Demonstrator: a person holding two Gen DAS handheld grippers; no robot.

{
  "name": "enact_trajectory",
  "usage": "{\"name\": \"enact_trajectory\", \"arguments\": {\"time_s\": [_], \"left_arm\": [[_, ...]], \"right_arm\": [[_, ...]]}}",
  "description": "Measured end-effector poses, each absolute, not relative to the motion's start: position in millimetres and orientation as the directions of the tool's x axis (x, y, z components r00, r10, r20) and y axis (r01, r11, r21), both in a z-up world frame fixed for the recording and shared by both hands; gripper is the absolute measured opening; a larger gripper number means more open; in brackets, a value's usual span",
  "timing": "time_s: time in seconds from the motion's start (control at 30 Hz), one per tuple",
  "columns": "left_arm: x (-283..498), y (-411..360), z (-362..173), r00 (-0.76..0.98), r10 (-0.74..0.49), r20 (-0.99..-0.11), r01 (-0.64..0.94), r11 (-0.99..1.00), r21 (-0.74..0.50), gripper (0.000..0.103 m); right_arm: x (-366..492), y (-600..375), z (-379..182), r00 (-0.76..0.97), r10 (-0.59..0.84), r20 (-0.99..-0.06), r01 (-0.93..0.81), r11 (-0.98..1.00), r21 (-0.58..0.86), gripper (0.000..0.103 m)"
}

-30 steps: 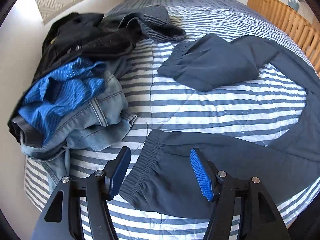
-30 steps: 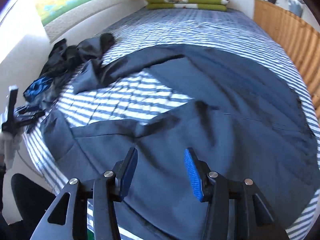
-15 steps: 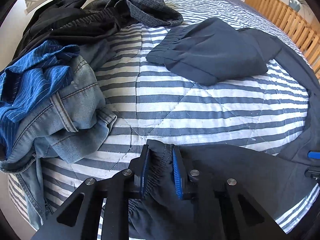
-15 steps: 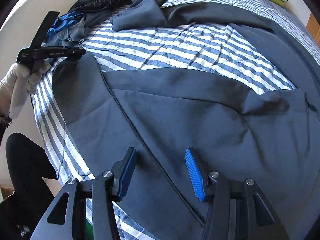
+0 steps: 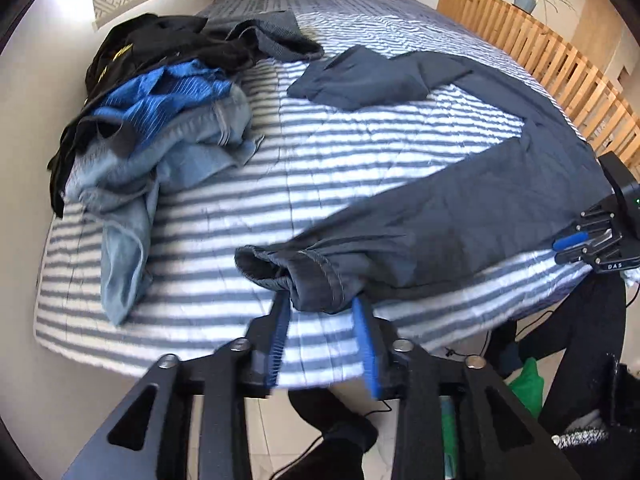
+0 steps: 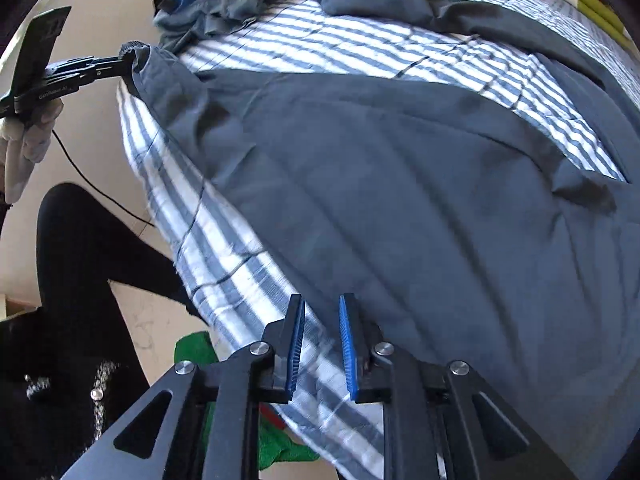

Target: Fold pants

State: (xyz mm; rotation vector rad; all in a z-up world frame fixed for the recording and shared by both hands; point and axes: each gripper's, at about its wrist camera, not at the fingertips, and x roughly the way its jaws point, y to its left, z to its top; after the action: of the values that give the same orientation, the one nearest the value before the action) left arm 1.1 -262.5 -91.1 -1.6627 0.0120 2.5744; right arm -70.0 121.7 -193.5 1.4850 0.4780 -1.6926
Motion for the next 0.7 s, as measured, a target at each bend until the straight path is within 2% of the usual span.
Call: {"name": "enact_trajectory", "arguments": {"time_s": [0.1,0.17,0.23,0.33,0.43,0.5,0.6,0.7], "left_arm": [[18.1,-275.6,-86.4,-0.421,0.056,-0.905,-0.027,-0.998,-0.05,0.053],[15.7,-284.0,-83.5,-0.44,0.051,-0.897,0.009,-0.998,-0.061,0.053],[0.4,-292.4,-90.3,-0.437,0.055,-0.898,0.048,-0.995,-0.085,0.054],[-31.8,-299.3,-116.9,-0.401,0.021,-0.916,0.073,-0.996,-0.054,0.053],[-58.5,-307.7,-153.0,-0.329,0.03,-0.944,0.1,-0.993,-0.066,0.053],[-66.0,-304.7,-169.4,-0.302,0.042,-0.952,0.096,-0.993,-0.074,0.053],[-68.8,-290.6,-177.2,-0.312,0.015,-0.95,0.059,-0.998,-0.035,0.032],[-69.8,-283.5,-170.5,-0.325,0.008,-0.946,0.036,-0.999,-0.021,0.03]], "right_arm": [[-58.8,122.0,-185.5,0.028,-0.311,-0.95,0.8,-0.563,0.208,0.023],[-63.6,124.8,-173.0,-0.004,-0.336,-0.942,0.797,-0.569,0.2,0.038],[-75.7,127.2,-159.9,-0.045,-0.368,-0.929,0.788,-0.584,0.194,0.043],[-106.6,126.4,-146.3,-0.139,-0.377,-0.916,0.763,-0.63,0.143,0.048],[-140.7,117.3,-148.6,-0.211,-0.346,-0.914,0.744,-0.664,0.08,0.061],[-163.4,110.8,-155.5,-0.249,-0.302,-0.92,0.732,-0.681,0.025,0.061],[-192.6,99.6,-168.7,-0.269,-0.269,-0.925,0.721,-0.693,-0.008,0.062],[-210.5,90.4,-187.6,-0.241,-0.25,-0.938,0.732,-0.681,-0.006,0.063]]}}
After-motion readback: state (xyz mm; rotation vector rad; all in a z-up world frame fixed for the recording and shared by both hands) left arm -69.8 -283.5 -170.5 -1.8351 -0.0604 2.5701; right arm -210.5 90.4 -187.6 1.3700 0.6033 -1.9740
